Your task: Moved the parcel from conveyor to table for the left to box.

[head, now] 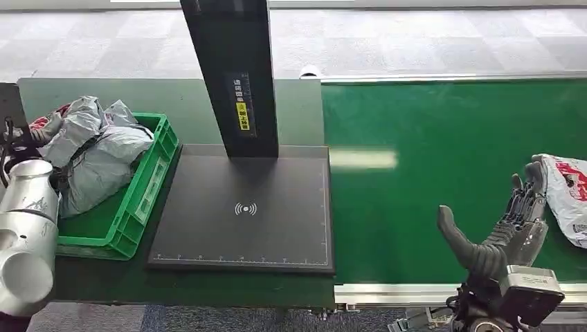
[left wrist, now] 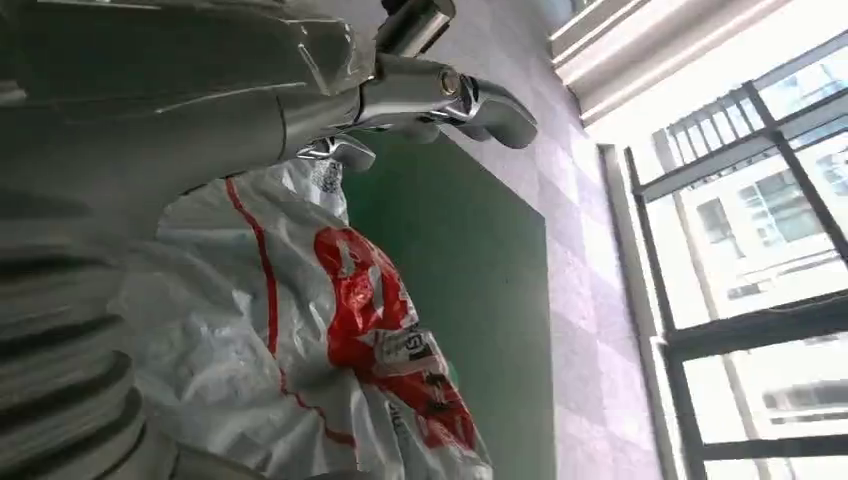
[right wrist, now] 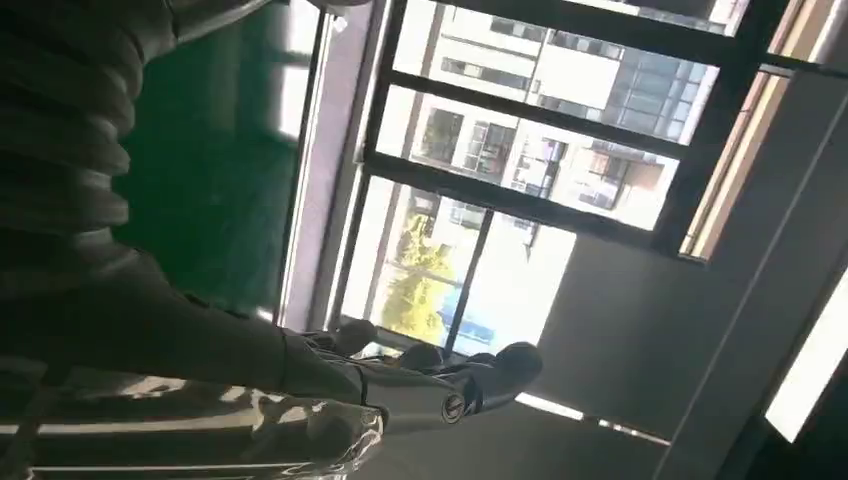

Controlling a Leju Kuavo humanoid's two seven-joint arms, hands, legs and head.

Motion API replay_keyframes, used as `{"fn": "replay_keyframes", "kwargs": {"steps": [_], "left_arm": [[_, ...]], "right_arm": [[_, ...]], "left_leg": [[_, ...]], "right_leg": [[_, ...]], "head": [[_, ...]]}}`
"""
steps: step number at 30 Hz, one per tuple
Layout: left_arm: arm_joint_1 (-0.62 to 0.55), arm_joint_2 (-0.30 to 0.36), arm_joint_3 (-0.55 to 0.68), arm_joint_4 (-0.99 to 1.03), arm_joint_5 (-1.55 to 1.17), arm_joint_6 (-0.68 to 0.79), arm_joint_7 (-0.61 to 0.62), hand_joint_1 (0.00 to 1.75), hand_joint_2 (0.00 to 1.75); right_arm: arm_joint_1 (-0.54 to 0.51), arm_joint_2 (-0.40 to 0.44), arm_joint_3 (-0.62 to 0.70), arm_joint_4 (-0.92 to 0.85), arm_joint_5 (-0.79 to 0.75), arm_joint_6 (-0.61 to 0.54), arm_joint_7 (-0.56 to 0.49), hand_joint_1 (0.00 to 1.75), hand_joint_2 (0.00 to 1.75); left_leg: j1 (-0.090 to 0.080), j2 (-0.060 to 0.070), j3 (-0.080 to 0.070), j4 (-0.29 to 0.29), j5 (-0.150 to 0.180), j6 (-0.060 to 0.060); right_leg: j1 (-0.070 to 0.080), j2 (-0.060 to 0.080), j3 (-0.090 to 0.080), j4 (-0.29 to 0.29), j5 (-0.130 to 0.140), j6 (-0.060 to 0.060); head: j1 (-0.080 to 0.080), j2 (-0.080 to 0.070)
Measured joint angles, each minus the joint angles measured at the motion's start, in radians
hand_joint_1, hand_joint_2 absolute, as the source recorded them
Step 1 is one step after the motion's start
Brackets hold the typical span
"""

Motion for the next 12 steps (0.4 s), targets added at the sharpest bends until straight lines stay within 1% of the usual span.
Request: {"fn": "replay_keyframes", "kwargs": {"steps": [2,3,4,6,7,8,9,12], "left_arm": [[0.008,-0.021,0.013,-0.029,0.071,-0.053,-0.071,0.00,1.75],[0.025,-0.037,0.016,-0.067,0.143,-0.122,-0.118,0.00,1.75],[0.060,-0.063,0.014,-0.131,0.250,-0.217,-0.155,0.00,1.75],[0.185,-0.128,-0.018,-0.329,0.481,-0.414,-0.194,0.00,1.75],[0.258,-0.164,-0.053,-0.434,0.572,-0.483,-0.209,0.00,1.75],[0.337,-0.202,-0.096,-0.525,0.627,-0.506,-0.223,0.00,1.75],[0.433,-0.245,-0.171,-0.643,0.669,-0.507,-0.236,0.00,1.75],[0.659,-0.318,-0.395,-0.820,0.753,-0.503,-0.273,0.00,1.75]], "right_arm": [[-0.008,0.000,0.000,0.008,0.002,0.000,0.003,0.00,1.75],[-0.010,0.001,0.000,0.013,0.002,0.000,0.006,0.00,1.75],[-0.012,0.004,0.000,0.019,-0.001,0.005,0.009,0.00,1.75],[-0.016,0.011,0.001,0.037,-0.028,0.039,0.028,0.00,1.75],[-0.019,0.014,0.001,0.051,-0.049,0.063,0.042,0.00,1.75],[-0.025,0.017,0.004,0.068,-0.067,0.085,0.056,0.00,1.75],[-0.029,0.024,0.014,0.094,-0.086,0.110,0.070,0.00,1.75],[-0.027,0.046,0.053,0.157,-0.082,0.126,0.081,0.00,1.75]], "left_leg": [[0.000,0.000,0.000,0.000,0.000,0.000],[0.000,-0.001,0.000,0.000,0.000,0.000],[-0.001,-0.002,0.000,0.000,0.000,0.000],[-0.002,-0.001,0.001,0.000,-0.001,0.000],[-0.002,-0.001,0.001,0.000,-0.002,0.001],[-0.002,-0.001,0.001,0.000,-0.002,0.001],[-0.003,0.000,0.001,0.000,-0.004,0.002],[-0.003,-0.002,0.000,0.000,-0.005,0.004]], "right_leg": [[0.000,0.000,0.000,0.000,0.000,0.000],[0.000,0.000,0.000,0.000,0.000,0.000],[-0.001,-0.001,0.001,0.000,0.000,0.000],[-0.002,0.000,0.001,0.000,0.000,0.000],[-0.002,0.000,0.001,-0.001,0.000,0.001],[-0.003,0.000,0.002,-0.001,-0.001,0.001],[-0.003,0.001,0.001,-0.002,-0.001,0.002],[-0.004,0.000,0.002,-0.003,-0.004,0.006]], "head": [[0.000,0.000],[0.000,0.000],[0.000,0.000],[-0.002,0.000],[0.000,0.000],[0.000,0.000],[0.000,0.000],[0.000,0.000]]}}
